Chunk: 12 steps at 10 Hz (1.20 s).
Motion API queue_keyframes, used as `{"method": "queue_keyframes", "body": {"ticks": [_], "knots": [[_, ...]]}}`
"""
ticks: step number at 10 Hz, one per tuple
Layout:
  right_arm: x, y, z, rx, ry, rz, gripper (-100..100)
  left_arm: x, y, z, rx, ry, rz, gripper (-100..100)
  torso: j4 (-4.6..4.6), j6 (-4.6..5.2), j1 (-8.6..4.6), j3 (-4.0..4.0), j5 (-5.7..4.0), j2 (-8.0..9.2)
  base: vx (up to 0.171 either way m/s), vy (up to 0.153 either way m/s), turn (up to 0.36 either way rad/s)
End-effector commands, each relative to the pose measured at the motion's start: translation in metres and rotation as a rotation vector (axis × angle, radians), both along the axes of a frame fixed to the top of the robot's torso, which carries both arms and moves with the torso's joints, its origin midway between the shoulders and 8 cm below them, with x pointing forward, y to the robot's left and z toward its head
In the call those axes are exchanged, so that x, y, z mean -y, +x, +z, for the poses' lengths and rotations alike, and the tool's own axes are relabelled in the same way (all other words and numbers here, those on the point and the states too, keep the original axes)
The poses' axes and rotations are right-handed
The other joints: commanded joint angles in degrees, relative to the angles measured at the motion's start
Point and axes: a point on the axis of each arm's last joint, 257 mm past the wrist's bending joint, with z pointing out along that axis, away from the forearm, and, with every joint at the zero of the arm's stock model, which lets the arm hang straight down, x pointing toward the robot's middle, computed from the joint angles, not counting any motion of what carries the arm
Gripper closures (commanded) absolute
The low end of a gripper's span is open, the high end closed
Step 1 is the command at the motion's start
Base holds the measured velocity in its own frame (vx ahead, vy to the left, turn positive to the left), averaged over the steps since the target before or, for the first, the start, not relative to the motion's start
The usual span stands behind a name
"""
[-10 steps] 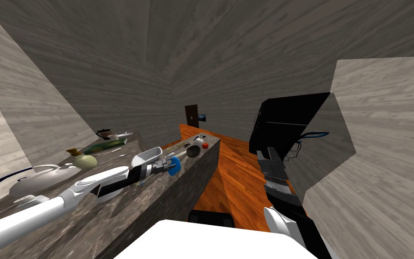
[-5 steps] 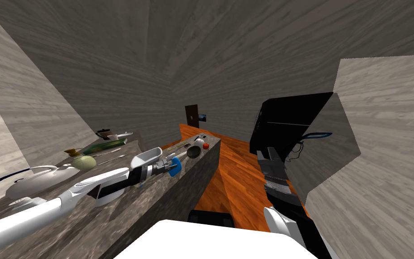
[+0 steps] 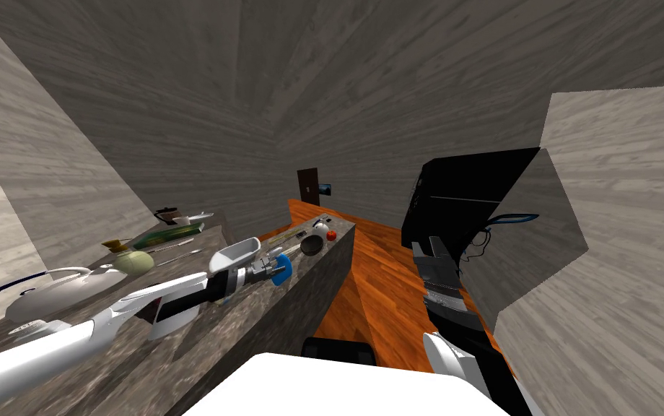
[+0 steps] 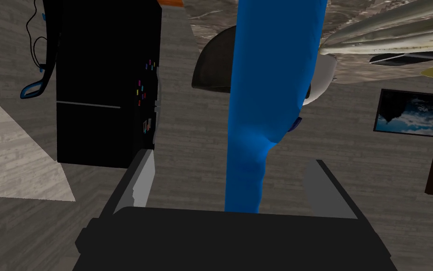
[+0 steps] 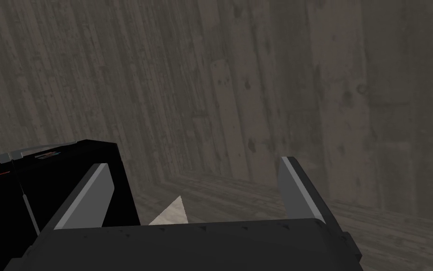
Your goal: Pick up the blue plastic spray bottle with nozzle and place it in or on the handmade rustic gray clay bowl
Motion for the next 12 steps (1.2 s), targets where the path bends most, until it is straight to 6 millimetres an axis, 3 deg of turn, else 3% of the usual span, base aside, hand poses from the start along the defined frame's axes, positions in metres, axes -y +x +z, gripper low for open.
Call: {"method": "queue_keyframes", "body": {"ticks": [1, 5, 7, 8, 12], "knots": [[0.000, 0.000, 0.000, 0.000, 0.000, 0.000, 0, 0.000, 0.000, 0.001, 0.009, -0.001, 0.004, -100, 0.00, 0.00, 0.00, 0.00, 0.00, 0.00, 0.000, 0.000, 0.000], [0.000, 0.000, 0.000, 0.000, 0.000, 0.000, 0, 0.015, -0.015, -0.008, -0.024, 0.008, 0.001, -100, 0.00, 0.01, -0.04, 0.02, 0.00, 0.03, 0.002, -0.002, 0.008], [0.000, 0.000, 0.000, 0.000, 0.000, 0.000, 0, 0.014, -0.012, -0.005, -0.012, 0.004, 0.010, -100, 0.00, 0.01, -0.06, 0.01, -0.01, 0.01, 0.003, -0.003, 0.009], [0.000, 0.000, 0.000, 0.000, 0.000, 0.000, 0, 0.021, -0.022, -0.012, -0.041, 0.013, 0.004, -100, 0.00, 0.01, -0.04, 0.01, -0.01, 0.03, 0.005, -0.006, 0.017], [0.000, 0.000, 0.000, 0.000, 0.000, 0.000, 0, 0.020, -0.020, -0.010, -0.030, 0.009, 0.014, -100, -0.03, 0.02, -0.05, 0.01, 0.03, 0.05, -0.002, 0.002, -0.007]]}}
